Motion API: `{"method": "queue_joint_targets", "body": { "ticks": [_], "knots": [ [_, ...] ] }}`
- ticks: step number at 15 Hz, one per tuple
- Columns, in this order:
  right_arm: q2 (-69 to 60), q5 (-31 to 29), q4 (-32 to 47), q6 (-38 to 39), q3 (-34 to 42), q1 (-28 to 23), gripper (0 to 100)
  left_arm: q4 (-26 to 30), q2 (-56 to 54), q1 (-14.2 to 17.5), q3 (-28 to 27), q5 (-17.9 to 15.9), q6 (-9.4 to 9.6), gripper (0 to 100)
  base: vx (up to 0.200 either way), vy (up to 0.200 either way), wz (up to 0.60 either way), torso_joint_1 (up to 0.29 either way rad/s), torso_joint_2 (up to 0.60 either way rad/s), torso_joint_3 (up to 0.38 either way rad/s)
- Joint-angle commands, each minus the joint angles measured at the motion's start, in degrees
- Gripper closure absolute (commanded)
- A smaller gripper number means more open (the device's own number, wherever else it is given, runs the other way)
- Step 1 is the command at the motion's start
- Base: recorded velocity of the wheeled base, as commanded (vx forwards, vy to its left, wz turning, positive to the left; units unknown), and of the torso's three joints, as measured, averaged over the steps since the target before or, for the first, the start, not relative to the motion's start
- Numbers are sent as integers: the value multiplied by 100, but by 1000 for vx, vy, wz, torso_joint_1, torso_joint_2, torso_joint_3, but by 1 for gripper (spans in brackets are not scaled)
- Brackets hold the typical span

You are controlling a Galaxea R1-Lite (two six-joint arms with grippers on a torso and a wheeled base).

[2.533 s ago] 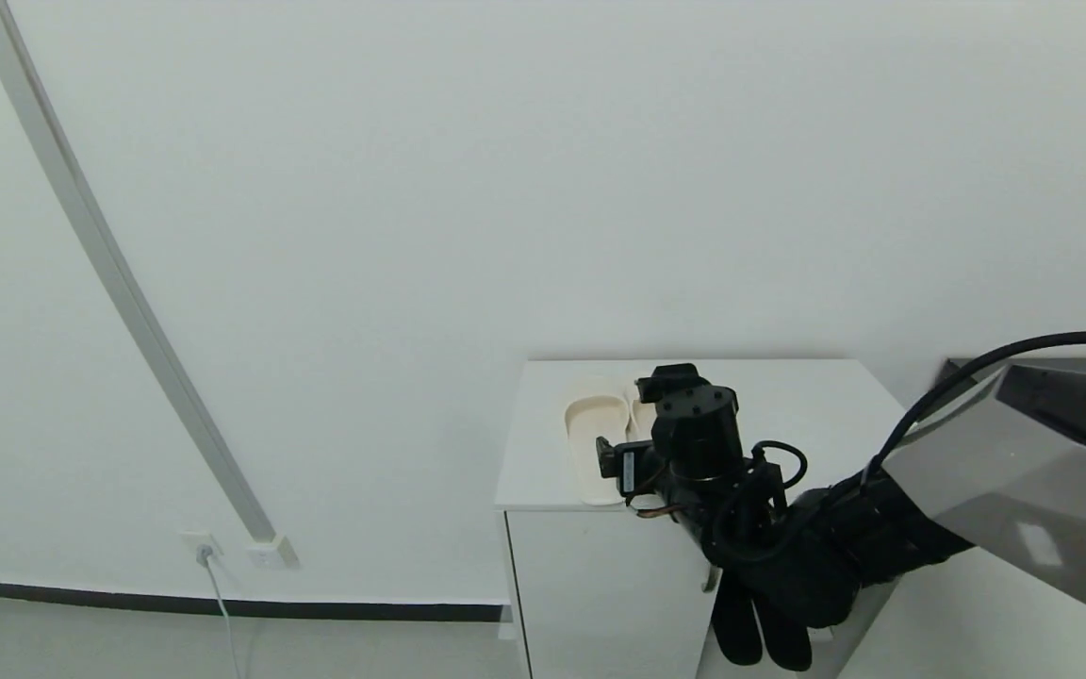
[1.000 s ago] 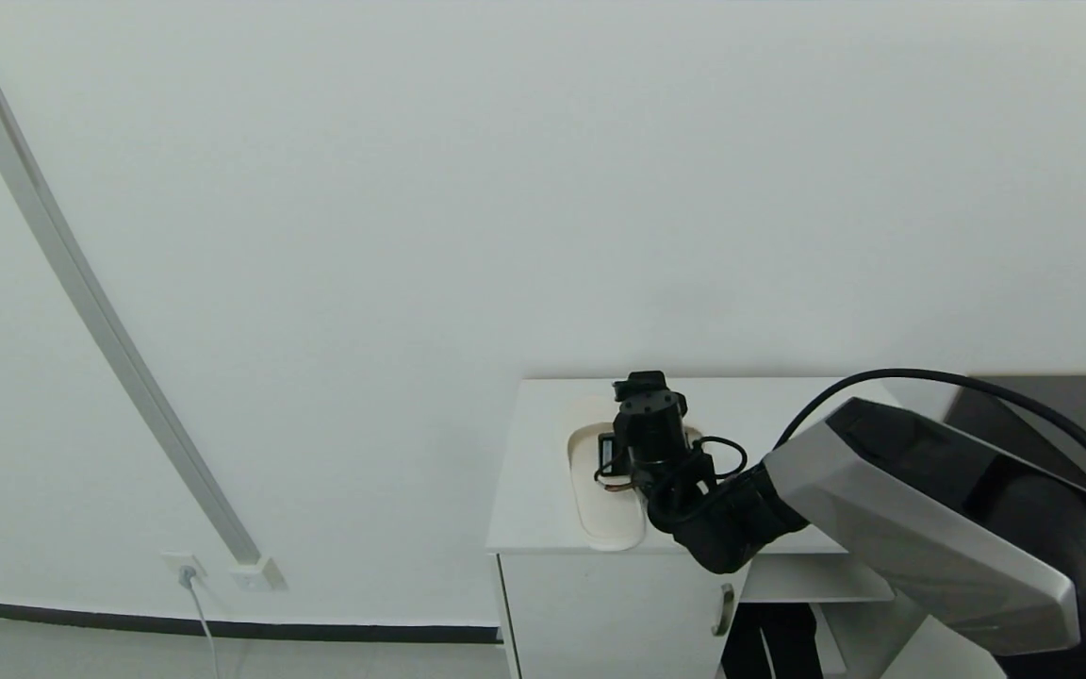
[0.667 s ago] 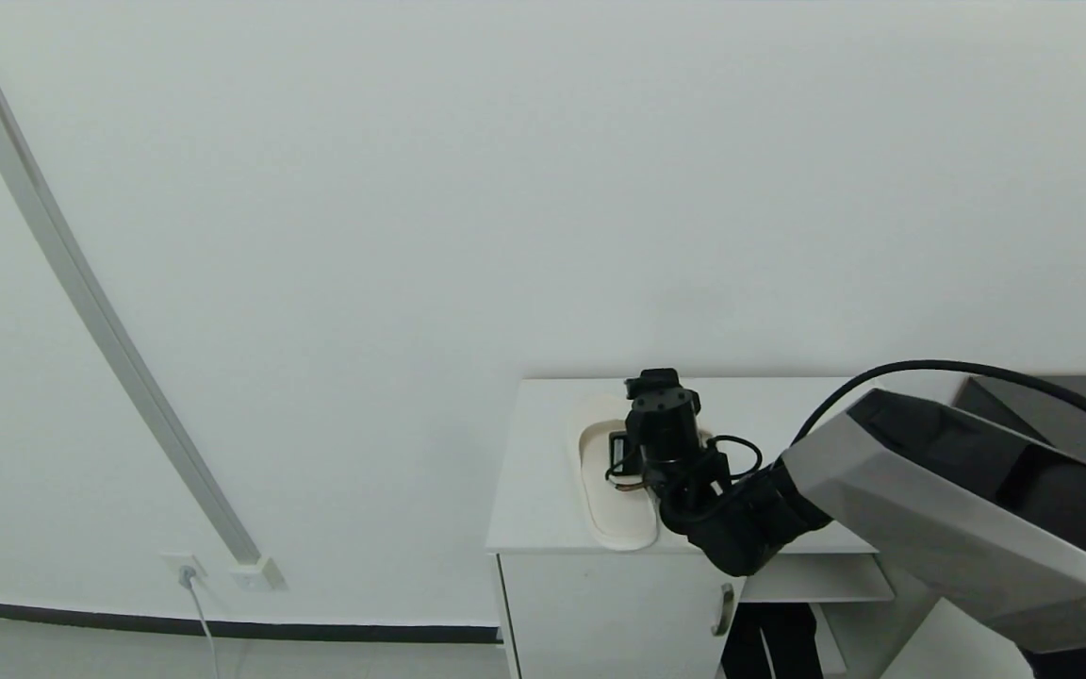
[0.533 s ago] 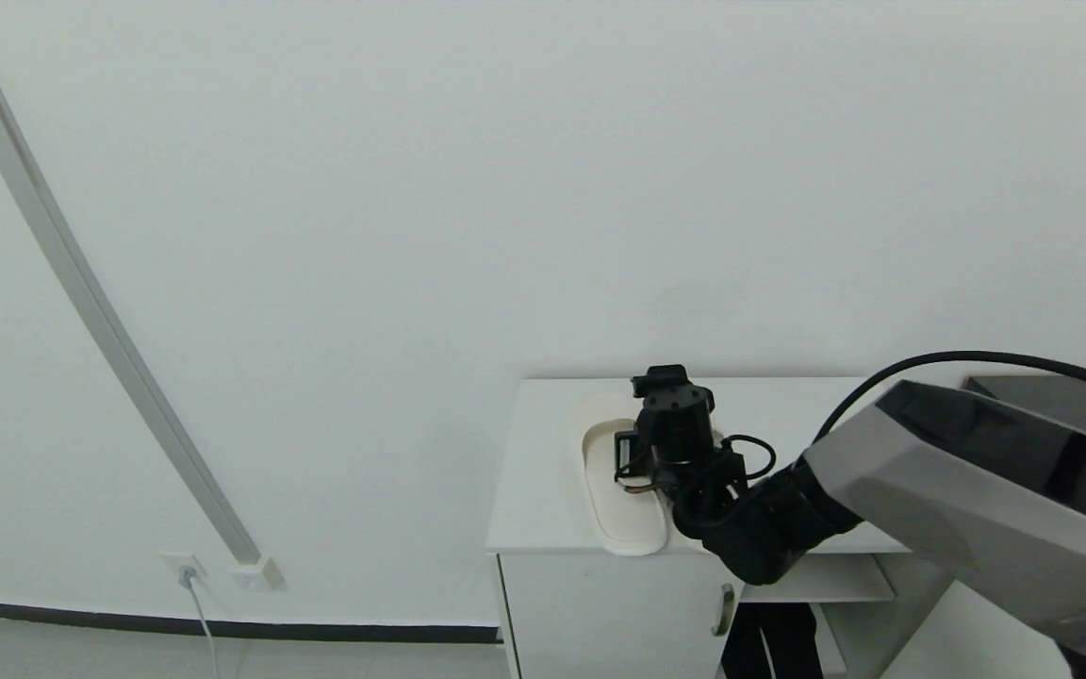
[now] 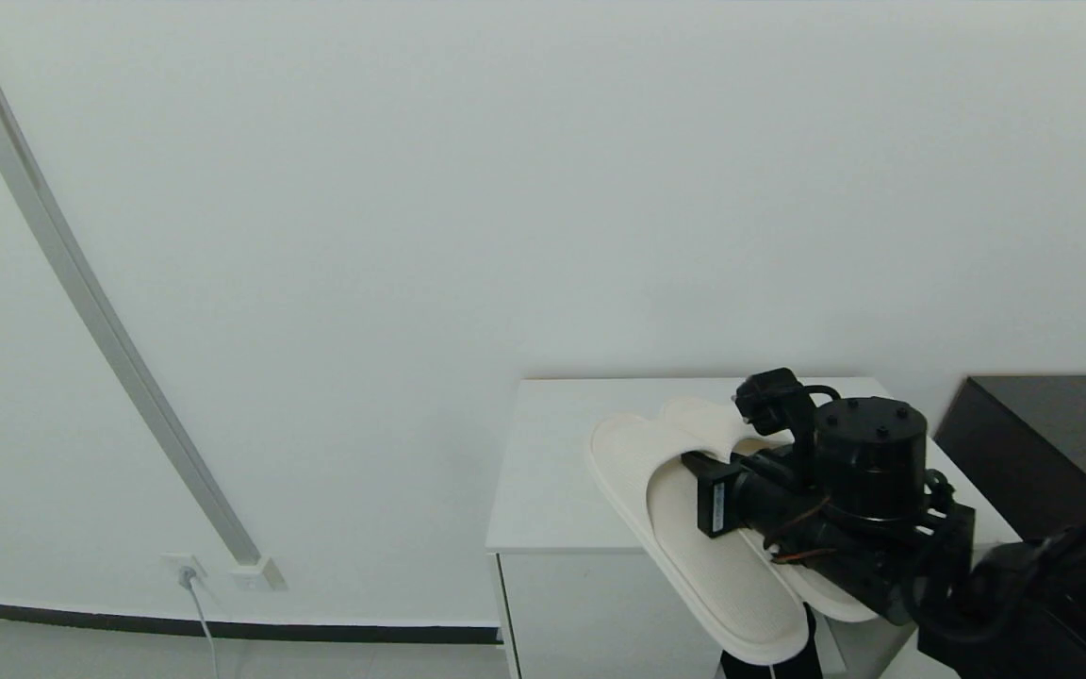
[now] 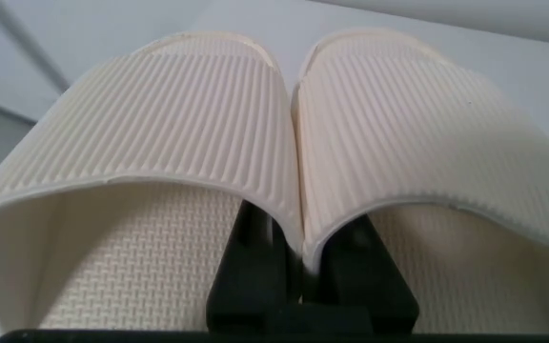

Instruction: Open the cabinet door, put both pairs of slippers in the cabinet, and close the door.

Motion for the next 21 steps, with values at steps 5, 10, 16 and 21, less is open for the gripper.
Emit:
{"method": "queue_joint_targets", "body": {
  "ticks": [5,10,16,21],
  "knots": [
    [-571,27,-33,-5,537,206,100,-2,-1,-2,0,9,-8,100,0,0,0,0,0,0],
    [-562,36,-24,-14,607,329,100,-2,-1,-2,0,9,-43,100,-160,0,0,8,7,3],
    [-553,18,-33,-14,704,461,100,-2,-1,-2,0,9,-52,100,-200,0,0,-3,0,3],
    [-553,18,-33,-22,747,469,100,-2,-1,-2,0,18,-43,100,-80,0,0,1,0,1]
  ]
}}
